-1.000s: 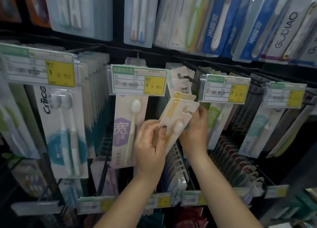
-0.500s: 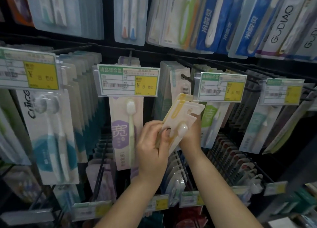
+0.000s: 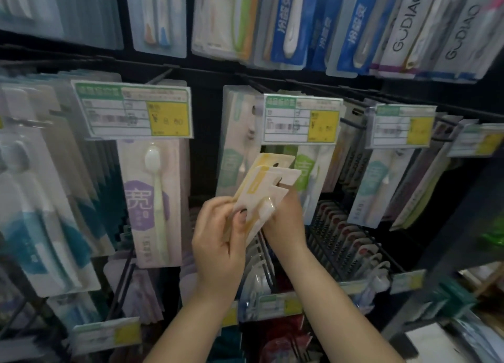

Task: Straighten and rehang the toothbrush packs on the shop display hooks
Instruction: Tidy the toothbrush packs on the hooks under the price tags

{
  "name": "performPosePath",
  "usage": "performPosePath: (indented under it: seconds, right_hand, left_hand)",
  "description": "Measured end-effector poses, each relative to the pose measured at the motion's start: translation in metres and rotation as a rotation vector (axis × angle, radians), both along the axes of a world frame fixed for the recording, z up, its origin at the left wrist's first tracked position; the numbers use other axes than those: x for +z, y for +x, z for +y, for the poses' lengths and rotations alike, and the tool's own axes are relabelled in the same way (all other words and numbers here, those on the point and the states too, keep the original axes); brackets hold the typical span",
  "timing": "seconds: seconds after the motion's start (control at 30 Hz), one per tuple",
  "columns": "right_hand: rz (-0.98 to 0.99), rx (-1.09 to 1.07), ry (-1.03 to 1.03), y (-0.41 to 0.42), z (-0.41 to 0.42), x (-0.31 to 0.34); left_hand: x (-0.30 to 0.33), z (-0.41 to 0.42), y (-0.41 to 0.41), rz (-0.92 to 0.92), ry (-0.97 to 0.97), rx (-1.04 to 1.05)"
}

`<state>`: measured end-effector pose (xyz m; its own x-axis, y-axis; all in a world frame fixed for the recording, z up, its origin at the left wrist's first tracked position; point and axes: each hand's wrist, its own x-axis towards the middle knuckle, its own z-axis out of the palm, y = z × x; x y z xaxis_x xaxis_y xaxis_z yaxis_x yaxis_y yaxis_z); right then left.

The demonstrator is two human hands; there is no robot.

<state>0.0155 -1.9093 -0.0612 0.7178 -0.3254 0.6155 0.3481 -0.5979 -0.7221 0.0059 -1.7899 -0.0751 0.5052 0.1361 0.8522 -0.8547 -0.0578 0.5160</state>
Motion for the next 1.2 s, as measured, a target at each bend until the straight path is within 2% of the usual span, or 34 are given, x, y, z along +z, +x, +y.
performPosePath:
  seconds: [0.07,0.17,0.3,0.37,0.6,0.97,1.2]
  right_hand:
    - [-0.085,-0.164,-0.079,-0.012,-0.014,-0.003]
    - [-0.219,-0.384,-0.032,-0.030,-0.041,0.002]
    - [-0.267,-0.663,0.075,-0.046,-0.086,0.011]
    - [-0.252,-0.720,0.118,-0.053,-0.104,0.016]
    - [-0.035,-0.684,0.110,-0.051,-0.141,0.021]
    - [-0.056,-0.533,0.130,-0.041,-0.158,0.020]
    - [-0.098,-0.400,0.243,-0.043,-0.157,0.011]
  left_hand:
    - [-0.002,-0.007,-0.005,-0.008,0.007,-0.002]
    - [-0.004,-0.020,-0.013,-0.005,0.015,0.000]
    - [-0.005,-0.036,-0.023,0.003,0.019,-0.012]
    - [-0.005,-0.043,-0.028,0.004,0.004,-0.016]
    - [-0.003,-0.063,-0.038,-0.035,-0.023,0.006]
    - [0.003,-0.067,-0.040,-0.056,-0.055,0.084]
    - [0.003,-0.067,-0.039,-0.058,-0.049,0.106]
